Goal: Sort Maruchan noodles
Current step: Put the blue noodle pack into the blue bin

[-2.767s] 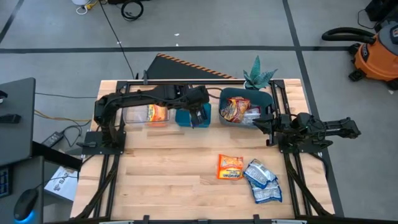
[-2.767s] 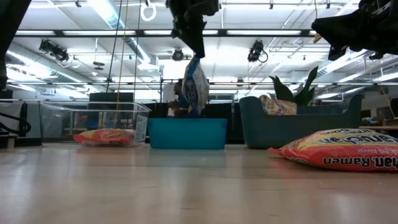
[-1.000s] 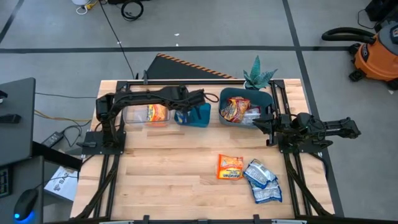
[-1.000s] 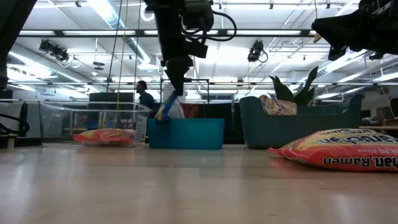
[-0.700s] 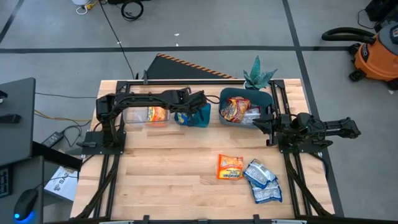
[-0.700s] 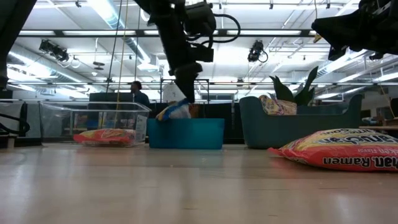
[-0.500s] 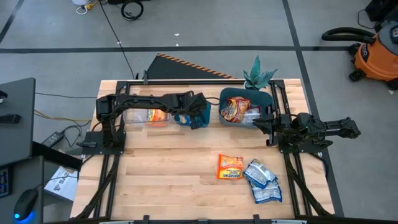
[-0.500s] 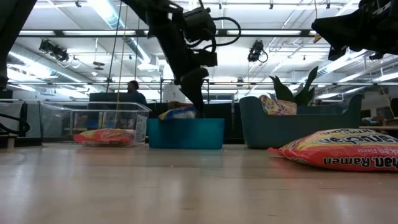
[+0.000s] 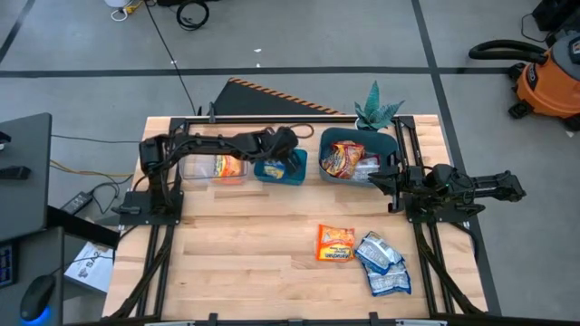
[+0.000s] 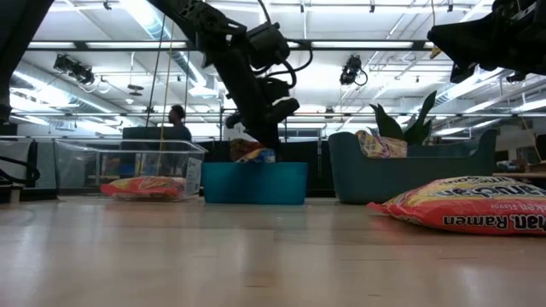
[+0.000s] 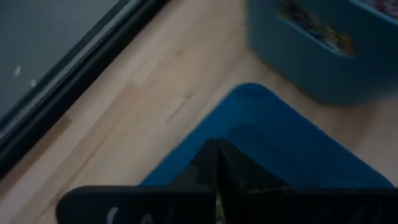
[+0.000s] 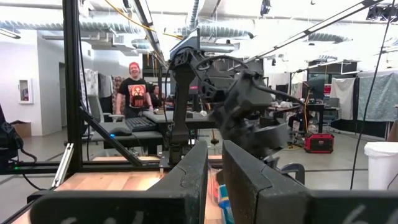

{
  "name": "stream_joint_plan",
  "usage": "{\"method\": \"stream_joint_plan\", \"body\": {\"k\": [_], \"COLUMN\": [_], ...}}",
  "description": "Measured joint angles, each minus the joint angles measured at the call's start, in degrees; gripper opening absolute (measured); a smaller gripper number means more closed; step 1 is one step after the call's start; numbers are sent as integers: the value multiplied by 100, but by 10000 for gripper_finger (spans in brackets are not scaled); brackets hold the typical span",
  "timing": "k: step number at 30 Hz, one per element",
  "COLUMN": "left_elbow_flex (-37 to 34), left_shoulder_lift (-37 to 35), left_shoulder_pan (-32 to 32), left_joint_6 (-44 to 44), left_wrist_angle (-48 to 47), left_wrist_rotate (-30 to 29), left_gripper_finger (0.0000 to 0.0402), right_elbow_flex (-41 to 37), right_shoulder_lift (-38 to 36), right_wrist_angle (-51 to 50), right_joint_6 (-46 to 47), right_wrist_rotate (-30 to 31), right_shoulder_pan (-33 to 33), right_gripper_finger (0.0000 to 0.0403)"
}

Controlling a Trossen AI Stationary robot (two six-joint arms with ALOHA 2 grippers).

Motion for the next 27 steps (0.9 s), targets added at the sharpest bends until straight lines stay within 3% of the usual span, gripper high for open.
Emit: {"method": "stream_joint_plan", "body": {"k": [9, 21, 27], "left_elbow_flex": [0, 2, 13], "left_shoulder_lift": [147, 356, 345], "left_shoulder_pan": [114, 173, 171], "left_joint_6": [-462, -1896, -1872], "left_wrist_angle": [71, 87, 75], "left_wrist_rotate": [1, -2, -30], "left_gripper_finger": [5, 6, 48], "right_elbow_flex": [0, 0, 0], "right_shoulder_lift": [0, 0, 0], "right_wrist_angle": [0, 0, 0], "right_joint_6": [0, -1, 1], "right_wrist_rotate": [0, 0, 0], "right_shoulder_pan": [0, 0, 0], "right_gripper_finger": [55, 55, 55]}}
